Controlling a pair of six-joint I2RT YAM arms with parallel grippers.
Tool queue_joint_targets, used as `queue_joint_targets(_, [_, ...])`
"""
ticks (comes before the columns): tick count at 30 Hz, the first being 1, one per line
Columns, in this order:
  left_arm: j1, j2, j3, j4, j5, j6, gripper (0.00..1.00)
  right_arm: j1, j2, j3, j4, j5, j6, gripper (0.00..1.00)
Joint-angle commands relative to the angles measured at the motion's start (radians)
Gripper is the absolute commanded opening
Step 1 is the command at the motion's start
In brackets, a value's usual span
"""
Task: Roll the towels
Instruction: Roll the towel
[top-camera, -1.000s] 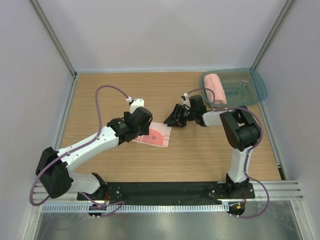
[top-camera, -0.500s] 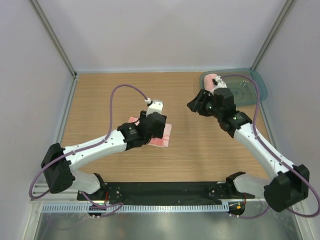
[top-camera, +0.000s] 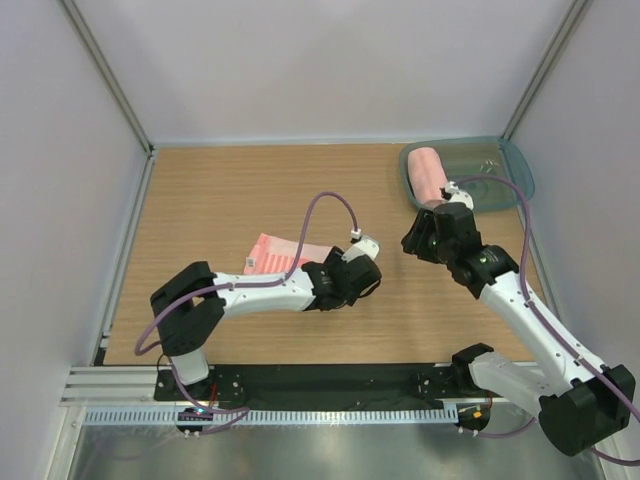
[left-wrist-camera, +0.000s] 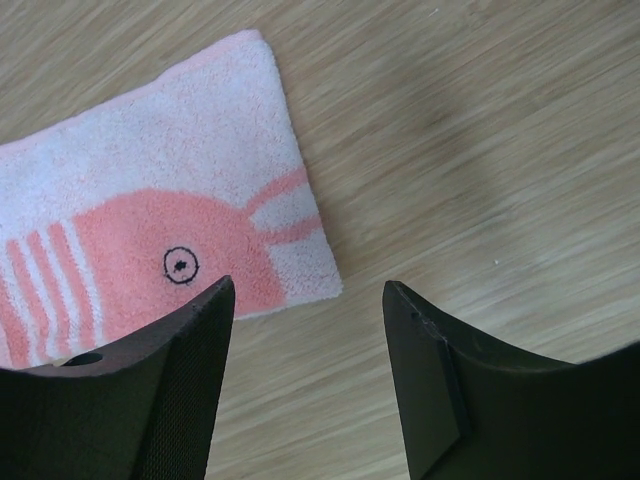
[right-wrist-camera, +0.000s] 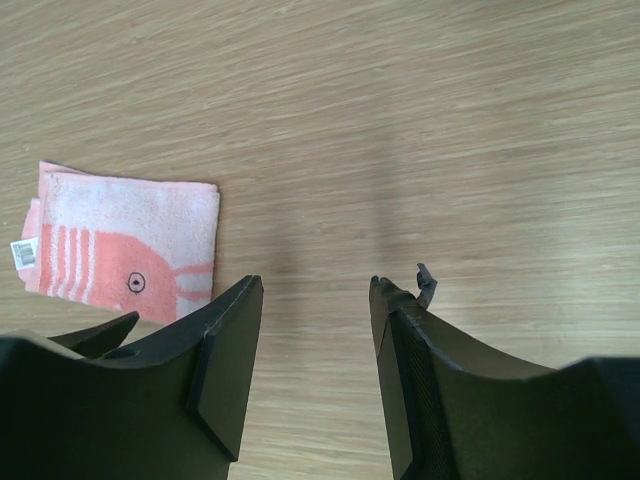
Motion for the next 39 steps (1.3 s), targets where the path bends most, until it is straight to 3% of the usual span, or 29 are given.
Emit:
queue_joint_targets(1, [-0.013,0.036,0.057,0.053,-0.053,0.031,0.62,0.003,-0.011,0.026,-0.029,0.03,-0.024,0.54])
queue_joint_targets(27, [-0.013,0.187,-0.002,0.099,-0.155,-0.013,0.51,0.003,0.002,0.012,-0.033,0.012,-0.021,0.53])
queue_joint_targets(37, [-0.005,0.136,-0.094,0.159,-0.12,-0.039,0.02,0.001,0.035,0.003,0.01,-0.068,0.01,0.53])
queue_joint_targets(39, [-0.002,0.102,-0.12,0.177,-0.105,-0.05,0.0,0.001,0.057,-0.022,0.044,-0.182,0.031,0.56])
